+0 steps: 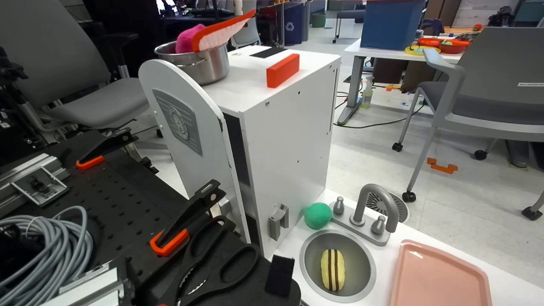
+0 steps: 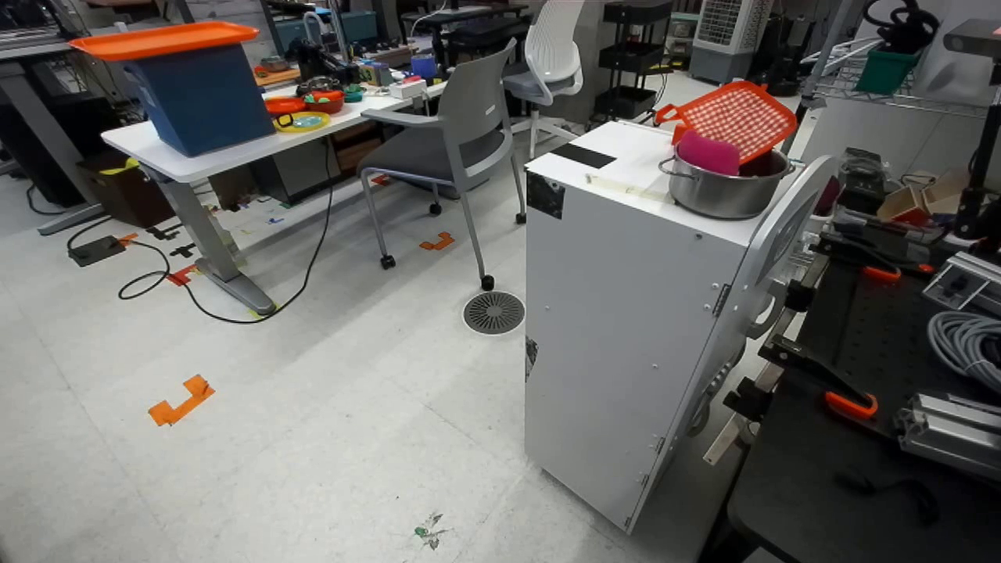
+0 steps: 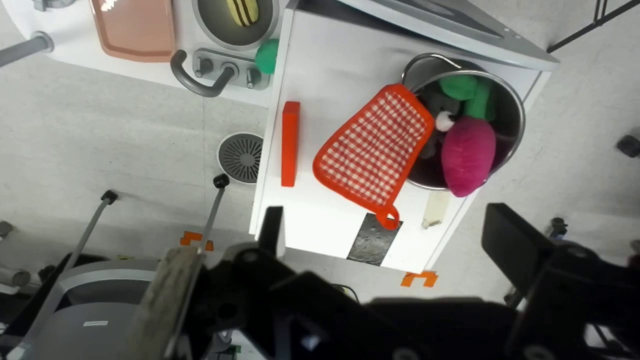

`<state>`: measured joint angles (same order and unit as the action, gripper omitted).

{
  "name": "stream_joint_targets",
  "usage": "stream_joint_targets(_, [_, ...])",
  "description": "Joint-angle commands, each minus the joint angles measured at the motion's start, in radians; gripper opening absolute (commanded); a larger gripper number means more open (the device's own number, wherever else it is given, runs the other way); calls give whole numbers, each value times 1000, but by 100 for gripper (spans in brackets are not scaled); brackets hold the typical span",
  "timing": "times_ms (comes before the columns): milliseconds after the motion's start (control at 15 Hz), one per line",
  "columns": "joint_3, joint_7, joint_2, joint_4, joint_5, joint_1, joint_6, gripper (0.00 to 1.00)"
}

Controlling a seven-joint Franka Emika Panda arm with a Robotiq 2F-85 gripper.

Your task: Pick up the pink plush toy and drop it in the sink

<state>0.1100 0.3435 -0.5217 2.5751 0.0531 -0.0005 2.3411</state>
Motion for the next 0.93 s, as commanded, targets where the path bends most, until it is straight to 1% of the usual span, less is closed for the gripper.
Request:
stream_joint_targets(0, [18,83,6,33,-23,59,32,100])
stream_joint_targets(200, [29,127,27,35,-40,90,14,100])
stream_joint_targets(267, [8,78,14,39,-15,68,11,100])
stream_joint_targets(867, [7,79,19,41,-16,70,11,100])
